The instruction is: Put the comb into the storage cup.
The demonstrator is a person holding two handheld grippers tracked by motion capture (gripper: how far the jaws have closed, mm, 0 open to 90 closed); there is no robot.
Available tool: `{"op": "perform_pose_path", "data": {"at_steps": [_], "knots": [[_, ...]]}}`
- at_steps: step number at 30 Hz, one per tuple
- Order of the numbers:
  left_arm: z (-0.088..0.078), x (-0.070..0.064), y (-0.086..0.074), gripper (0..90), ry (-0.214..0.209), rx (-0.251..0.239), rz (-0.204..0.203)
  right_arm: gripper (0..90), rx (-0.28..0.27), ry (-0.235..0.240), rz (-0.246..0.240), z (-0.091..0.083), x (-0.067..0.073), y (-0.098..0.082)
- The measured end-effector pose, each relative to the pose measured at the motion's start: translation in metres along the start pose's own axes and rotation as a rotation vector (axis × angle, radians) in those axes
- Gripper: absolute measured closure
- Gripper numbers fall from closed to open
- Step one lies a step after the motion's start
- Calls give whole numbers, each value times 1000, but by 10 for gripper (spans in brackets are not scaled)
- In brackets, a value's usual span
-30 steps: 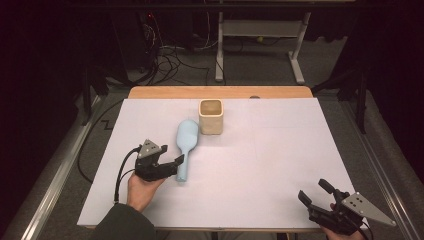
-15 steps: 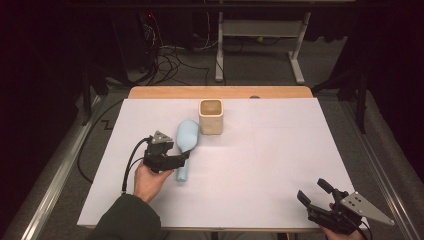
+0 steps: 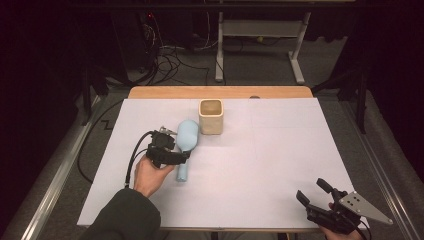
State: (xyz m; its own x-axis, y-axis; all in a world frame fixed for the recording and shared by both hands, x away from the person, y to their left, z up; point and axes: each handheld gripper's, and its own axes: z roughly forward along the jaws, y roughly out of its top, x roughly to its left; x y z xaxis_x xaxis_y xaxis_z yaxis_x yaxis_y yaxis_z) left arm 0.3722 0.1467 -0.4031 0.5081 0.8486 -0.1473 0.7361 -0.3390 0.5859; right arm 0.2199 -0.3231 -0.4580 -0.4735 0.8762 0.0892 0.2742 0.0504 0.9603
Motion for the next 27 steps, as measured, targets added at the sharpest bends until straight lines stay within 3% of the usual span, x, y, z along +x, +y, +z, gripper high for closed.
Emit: {"op": "perform_pose_path", "data": {"at_steps": [4,13,27], "knots": [[3,0,6,333,18,50,-6,180,-1,-2,-6,0,0,0],[16,3,11,367,17,172,-38,181,-1,-5,-21,0,1,0],[34,4,16,396,18,258,-84,181,-1,-3,-17,0,1,0]]}}
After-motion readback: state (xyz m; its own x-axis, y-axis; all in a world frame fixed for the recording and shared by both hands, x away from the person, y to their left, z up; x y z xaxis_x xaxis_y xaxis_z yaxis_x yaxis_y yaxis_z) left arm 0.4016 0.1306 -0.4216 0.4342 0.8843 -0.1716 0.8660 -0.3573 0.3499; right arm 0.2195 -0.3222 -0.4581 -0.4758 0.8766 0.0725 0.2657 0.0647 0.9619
